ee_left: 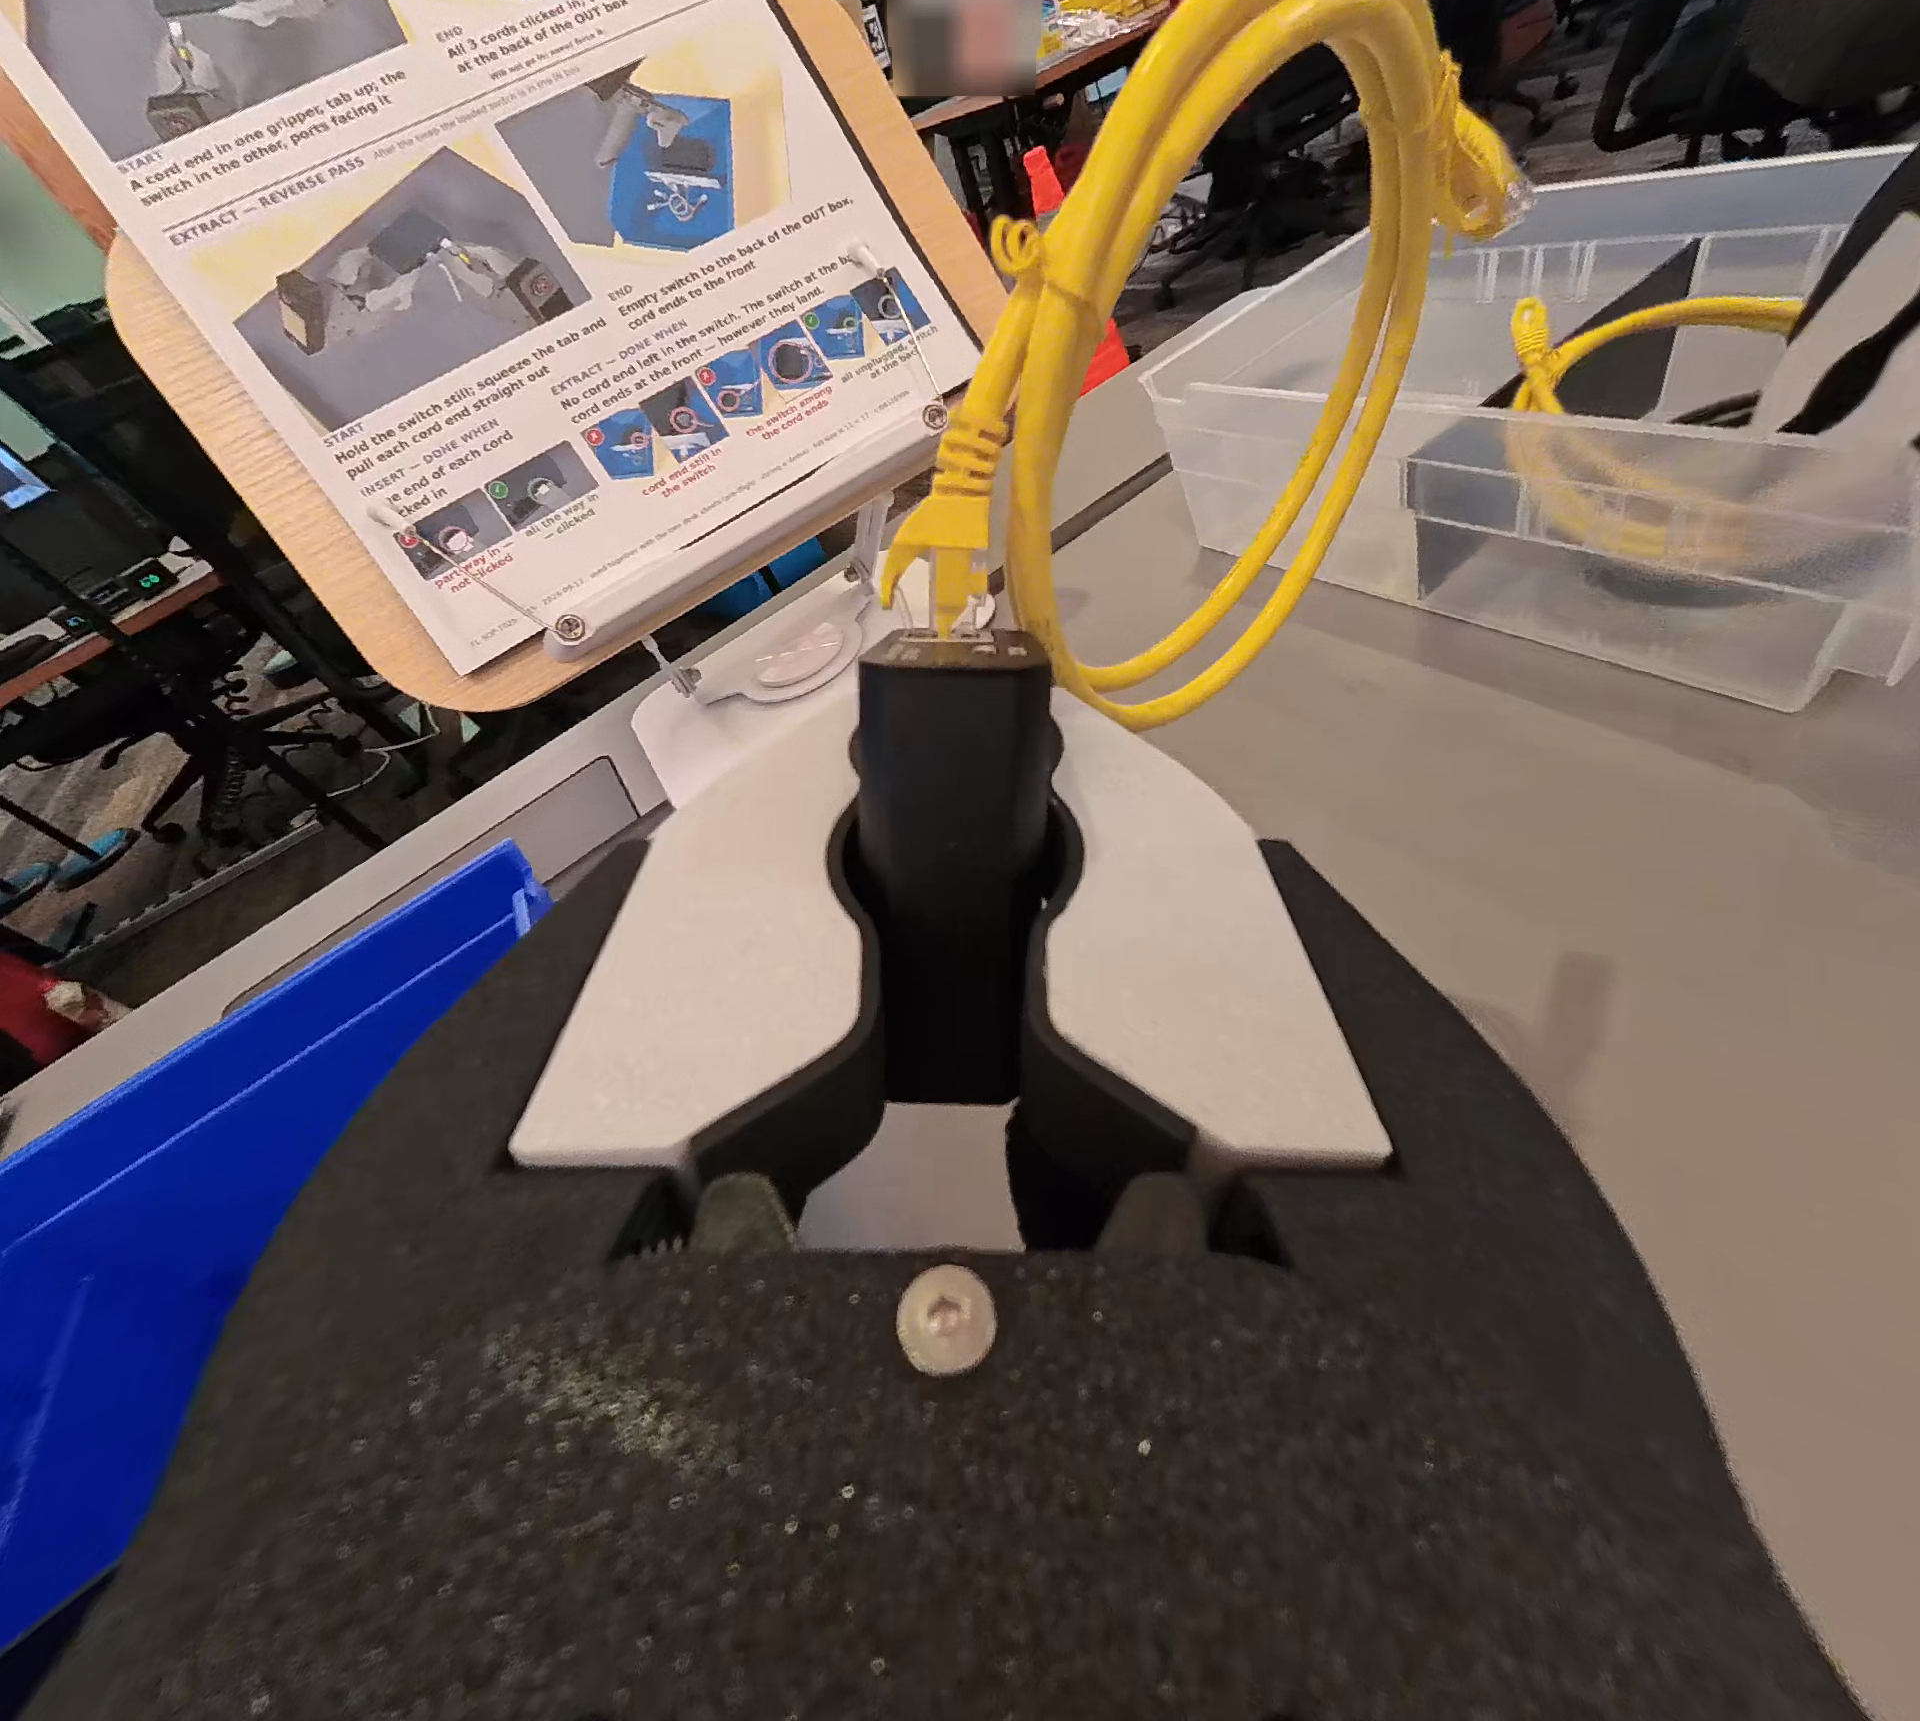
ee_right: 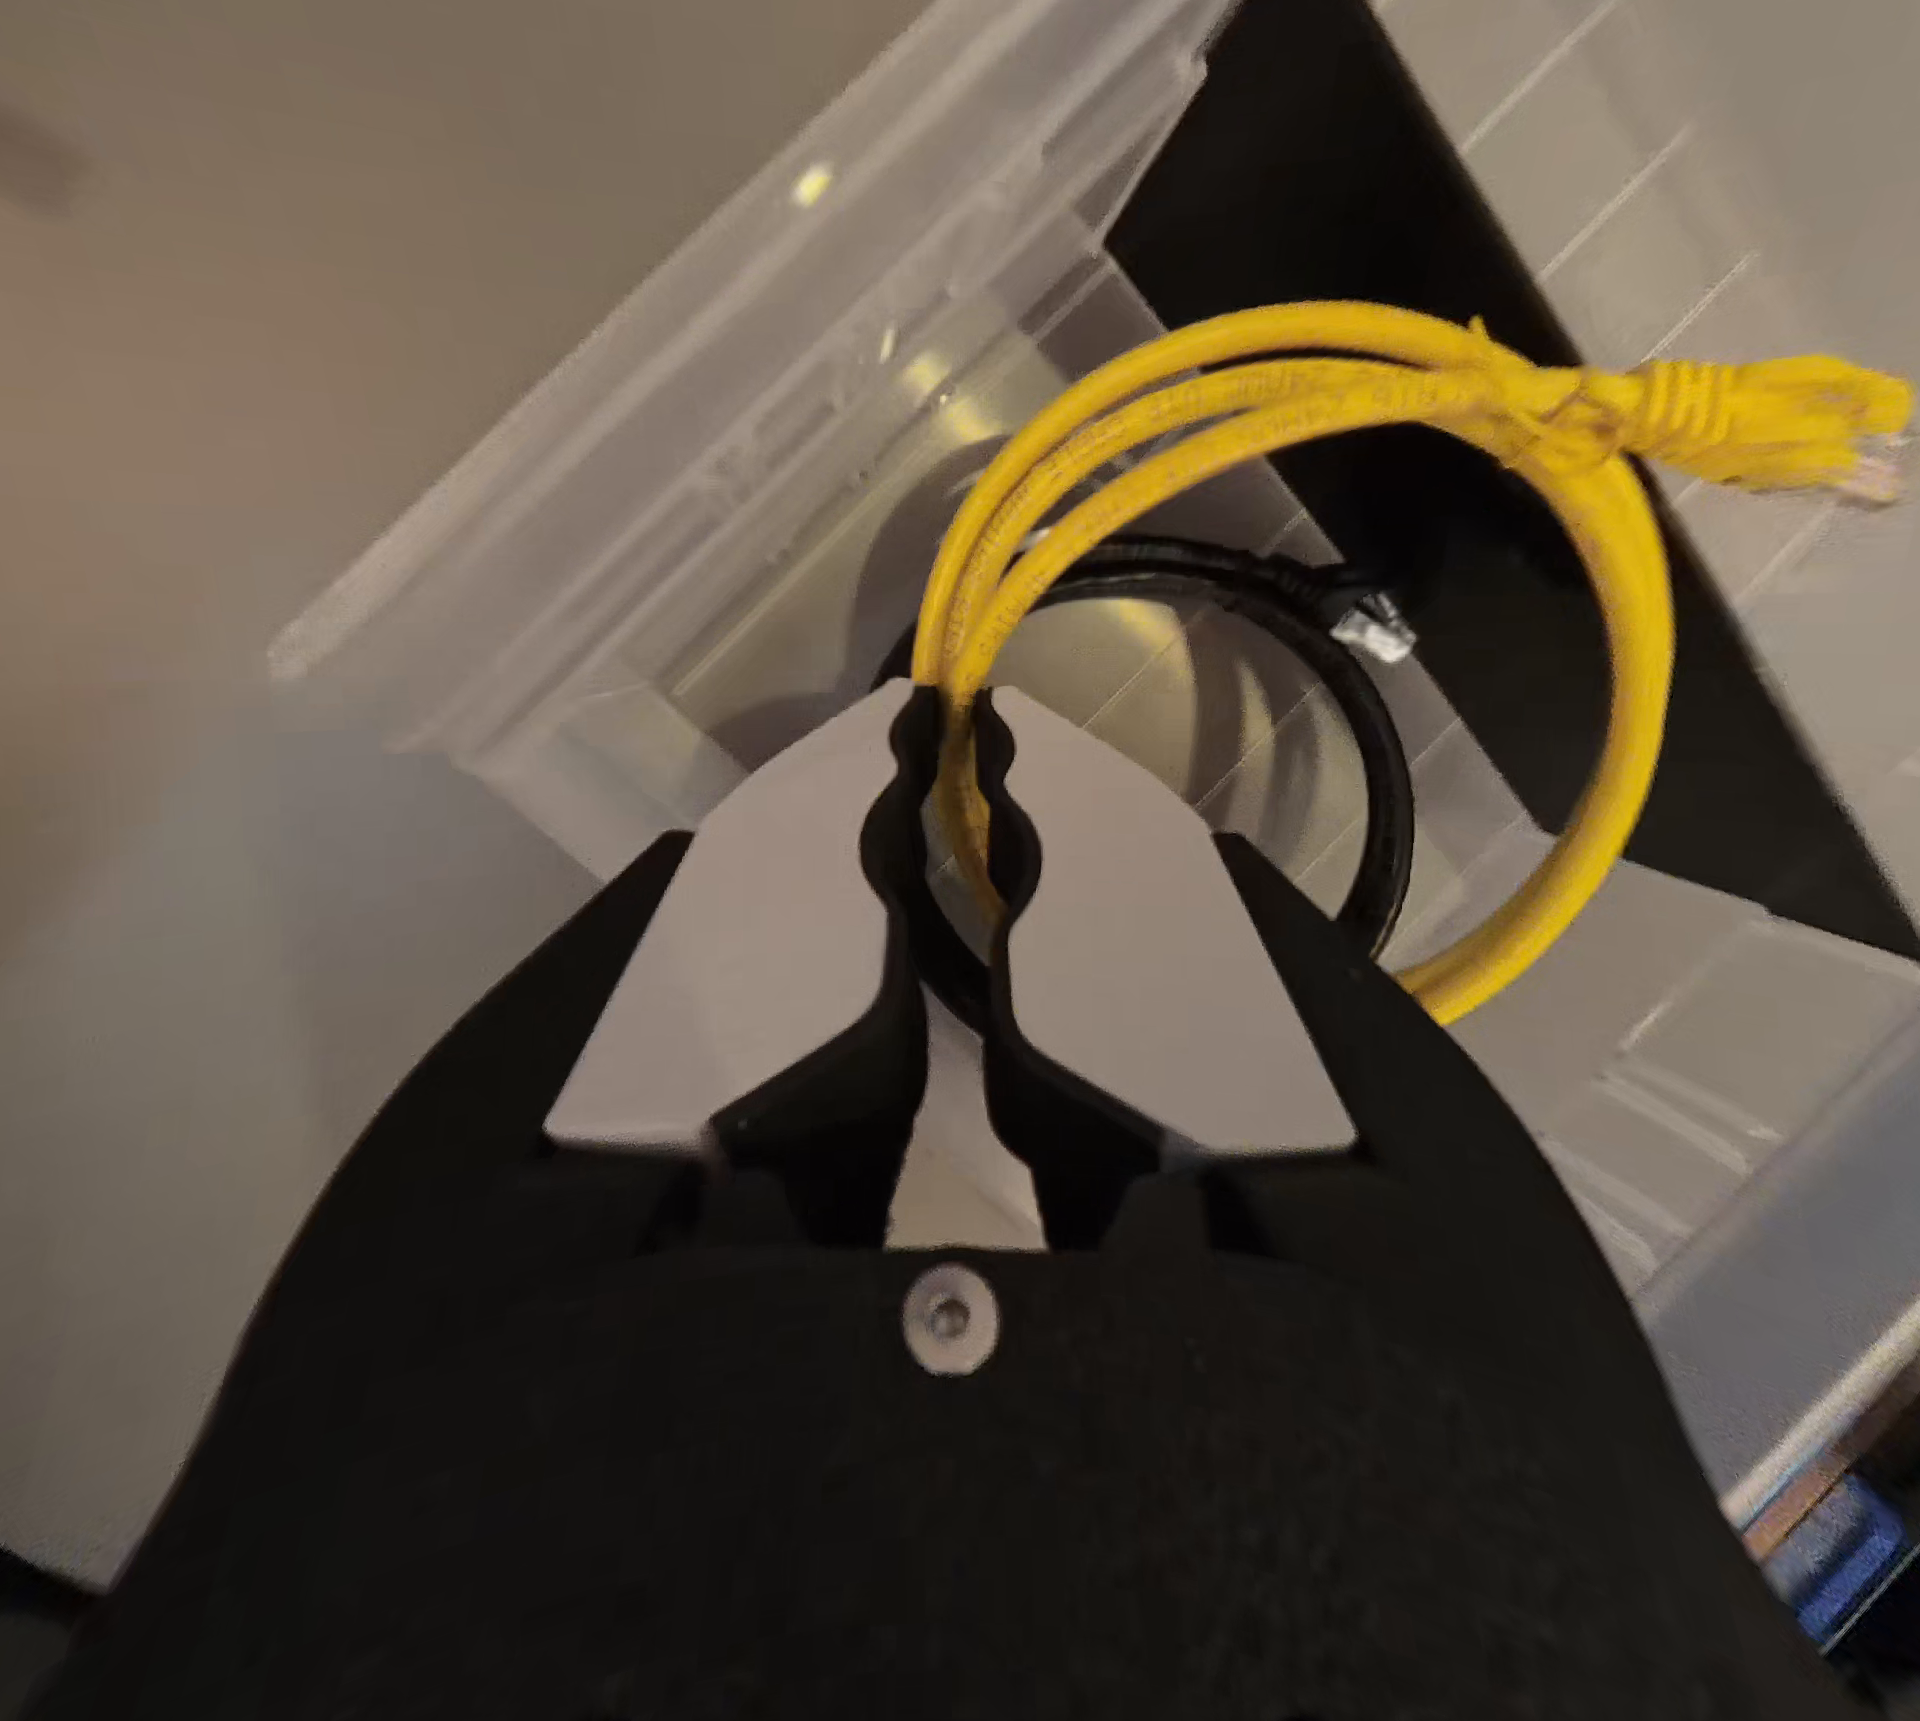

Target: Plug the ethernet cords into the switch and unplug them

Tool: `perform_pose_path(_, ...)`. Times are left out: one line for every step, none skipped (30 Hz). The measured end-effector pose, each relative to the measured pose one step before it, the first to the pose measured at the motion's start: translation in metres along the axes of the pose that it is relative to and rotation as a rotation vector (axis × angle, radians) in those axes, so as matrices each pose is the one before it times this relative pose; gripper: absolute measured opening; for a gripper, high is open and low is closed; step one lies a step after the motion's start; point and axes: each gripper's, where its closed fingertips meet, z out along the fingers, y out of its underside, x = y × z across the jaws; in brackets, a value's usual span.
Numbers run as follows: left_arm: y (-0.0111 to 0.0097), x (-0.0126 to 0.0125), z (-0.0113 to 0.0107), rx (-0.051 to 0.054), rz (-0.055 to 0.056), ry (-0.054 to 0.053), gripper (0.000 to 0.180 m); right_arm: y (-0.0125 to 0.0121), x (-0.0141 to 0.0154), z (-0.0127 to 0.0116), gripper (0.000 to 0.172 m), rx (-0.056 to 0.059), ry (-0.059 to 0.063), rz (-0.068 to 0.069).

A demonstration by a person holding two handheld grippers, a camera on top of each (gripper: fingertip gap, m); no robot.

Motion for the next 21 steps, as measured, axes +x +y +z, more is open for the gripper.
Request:
perform_pose_path(-0.00056,-0.00069,-0.00044,0.0019,-0.0012,-0.0009,0.027,0.00036,-0.00006,0.00172,0.006,-0.0252,-0.0211,0.0269)
perform_pose_path(-0.00088,-0.00079,-0.00059,0.0026,-0.0045,0.0003,0.027,-0.00056,-0.00098,0.00157,0.005,-0.0186,-0.0186,0.0173)
perform_pose_path(-0.00067,-0.00083,-0.0006,0.002,-0.0047,0.0006,0.027,0.00091,-0.00023,0.00141,0.006,-0.0306,-0.0103,0.0074)
perform_pose_path(-0.00041,-0.00077,-0.00045,0.0009,-0.0038,0.0003,0.027,0.00213,-0.00109,0.00131,0.006,-0.0376,-0.017,0.0038)
perform_pose_path(-0.00024,-0.00058,-0.00021,0.0003,-0.0025,0.0008,0.027,0.00118,-0.00099,0.00037,0.006,-0.0307,-0.0146,-0.0001)
perform_pose_path(-0.00014,-0.00041,-0.00014,0.0004,-0.0019,0.0003,0.027,-0.00157,0.00048,-0.0017,0.006,-0.0043,0.0005,-0.0052)
perform_pose_path(-0.00009,-0.00051,-0.0003,0.0001,-0.0017,-0.0002,0.027,-0.00239,-0.00104,-0.00313,0.006,0.0112,-0.0035,-0.0087)
perform_pose_path(-0.00022,-0.00046,-0.00025,0.0002,-0.0011,0.0002,0.027,-0.00184,-0.00163,-0.00482,0.006,0.013,-0.0044,-0.0068)
perform_pose_path(-0.00038,-0.00042,-0.00028,0.0004,-0.0007,0.0,0.027,-0.00275,-0.00031,-0.00672,0.007,0.0251,0.0076,-0.0046)
perform_pose_path(-0.00053,-0.0007,-0.0004,0.0022,-0.001,-0.0012,0.027,-0.00355,0.00096,-0.00853,0.009,0.0349,0.0161,-0.004)
perform_pose_path(-0.00045,-0.00054,-0.00025,0.0021,-0.0013,-0.0005,0.027,-0.0023,0.0024,-0.01001,0.011,0.0304,0.0183,-0.0055)
perform_pose_path(-0.00019,-0.00022,-0.00012,0.0001,-0.0015,0.0004,0.027,-0.00086,0.00586,-0.01098,0.014,0.0265,0.0283,-0.0011)
perform_pose_path(0.00009,-0.00023,0.00006,-0.0007,-0.001,0.0004,0.027,0.00003,0.01071,-0.01085,0.016,0.0278,0.0407,0.0122)
perform_pose_path(0.0002,0.00017,0.00012,-0.0007,-0.0014,0.0012,0.027,0.00142,0.01525,-0.00896,0.019,0.0238,0.0467,0.0338)
perform_pose_path(0.00022,0.00063,0.00026,-0.0006,-0.0022,0.0029,0.027,0.00345,0.01491,-0.00502,0.021,0.0112,0.0269,0.0558)
perform_pose_path(0.0,0.00081,-0.00002,0.0007,-0.003,0.0038,0.027,0.00505,0.01331,0.00011,0.024,-0.0028,0.0055,0.0646)
perform_pose_path(-0.00032,0.00117,-0.00007,0.0004,-0.0013,0.0044,0.027,0.00654,0.01039,0.00575,0.025,-0.0166,-0.0132,0.0579)
perform_pose_path(-0.00022,0.00096,0.00003,-0.0007,0.003,0.0021,0.027,0.00684,0.00626,0.00981,0.029,-0.0289,-0.0289,0.0457)
perform_pose_path(-0.00026,0.00045,-0.00007,0.0009,0.006,-0.002,0.027,0.00454,0.00262,0.01121,0.031,-0.0203,-0.0337,0.0319)
perform_pose_path(-0.00031,0.00022,-0.00009,0.0015,0.0062,-0.003,0.027,0.00309,0.00082,0.01101,0.032,-0.0133,-0.0238,0.0198)
perform_pose_path(0.00015,0.00001,0.00008,-0.0001,0.0055,-0.0031,0.027,0.00306,-0.00043,0.00998,0.03,-0.0178,-0.0117,0.003)
